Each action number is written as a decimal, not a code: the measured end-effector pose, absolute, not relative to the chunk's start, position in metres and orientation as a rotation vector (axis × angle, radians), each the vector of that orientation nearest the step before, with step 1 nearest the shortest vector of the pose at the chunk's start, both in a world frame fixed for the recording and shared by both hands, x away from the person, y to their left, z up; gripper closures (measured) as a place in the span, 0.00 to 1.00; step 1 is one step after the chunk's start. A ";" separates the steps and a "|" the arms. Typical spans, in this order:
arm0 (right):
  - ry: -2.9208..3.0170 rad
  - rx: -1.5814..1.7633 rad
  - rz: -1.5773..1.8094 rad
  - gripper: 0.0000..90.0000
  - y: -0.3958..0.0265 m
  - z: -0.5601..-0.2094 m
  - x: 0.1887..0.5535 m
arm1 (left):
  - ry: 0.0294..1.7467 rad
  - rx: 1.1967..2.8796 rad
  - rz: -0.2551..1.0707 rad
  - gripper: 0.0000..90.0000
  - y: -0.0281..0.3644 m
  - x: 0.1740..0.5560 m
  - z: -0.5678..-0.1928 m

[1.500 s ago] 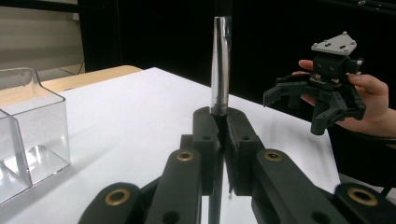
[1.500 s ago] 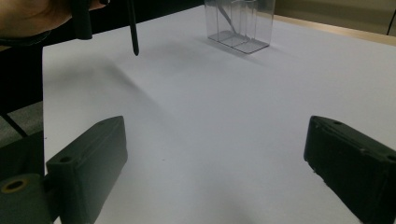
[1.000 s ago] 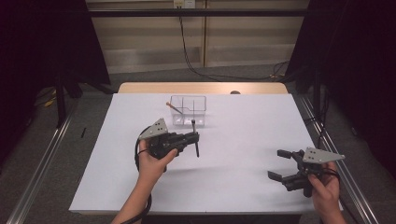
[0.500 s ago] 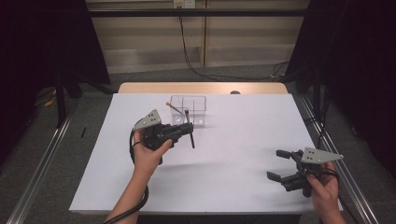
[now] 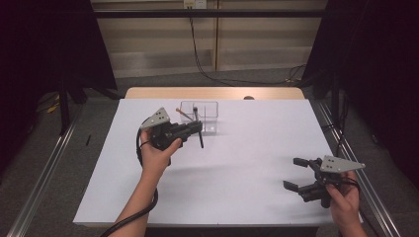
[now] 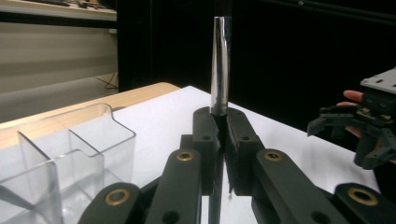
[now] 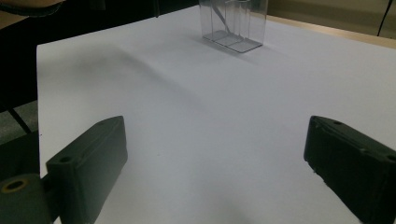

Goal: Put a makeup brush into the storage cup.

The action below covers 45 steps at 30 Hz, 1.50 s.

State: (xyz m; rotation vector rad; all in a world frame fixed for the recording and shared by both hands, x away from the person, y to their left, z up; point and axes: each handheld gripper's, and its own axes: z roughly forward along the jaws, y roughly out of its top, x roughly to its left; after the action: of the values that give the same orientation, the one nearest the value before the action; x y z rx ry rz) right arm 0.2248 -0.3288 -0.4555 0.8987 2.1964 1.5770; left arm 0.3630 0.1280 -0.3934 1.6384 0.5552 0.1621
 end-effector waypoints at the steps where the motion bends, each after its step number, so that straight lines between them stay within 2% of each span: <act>1: 2.196 0.903 1.580 0.07 -0.329 -0.455 0.225 | 0.557 1.638 0.169 0.93 0.128 0.364 -0.392; 45: 2.201 0.904 1.575 0.07 -0.328 -0.456 0.225 | 0.612 1.630 0.285 0.93 0.125 0.403 -0.358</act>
State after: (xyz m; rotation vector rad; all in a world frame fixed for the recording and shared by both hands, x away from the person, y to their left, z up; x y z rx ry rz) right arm 0.2251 -0.3278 -0.4561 0.9037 2.2006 1.5748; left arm 0.4030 0.1249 -0.3583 1.6302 0.6117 0.2852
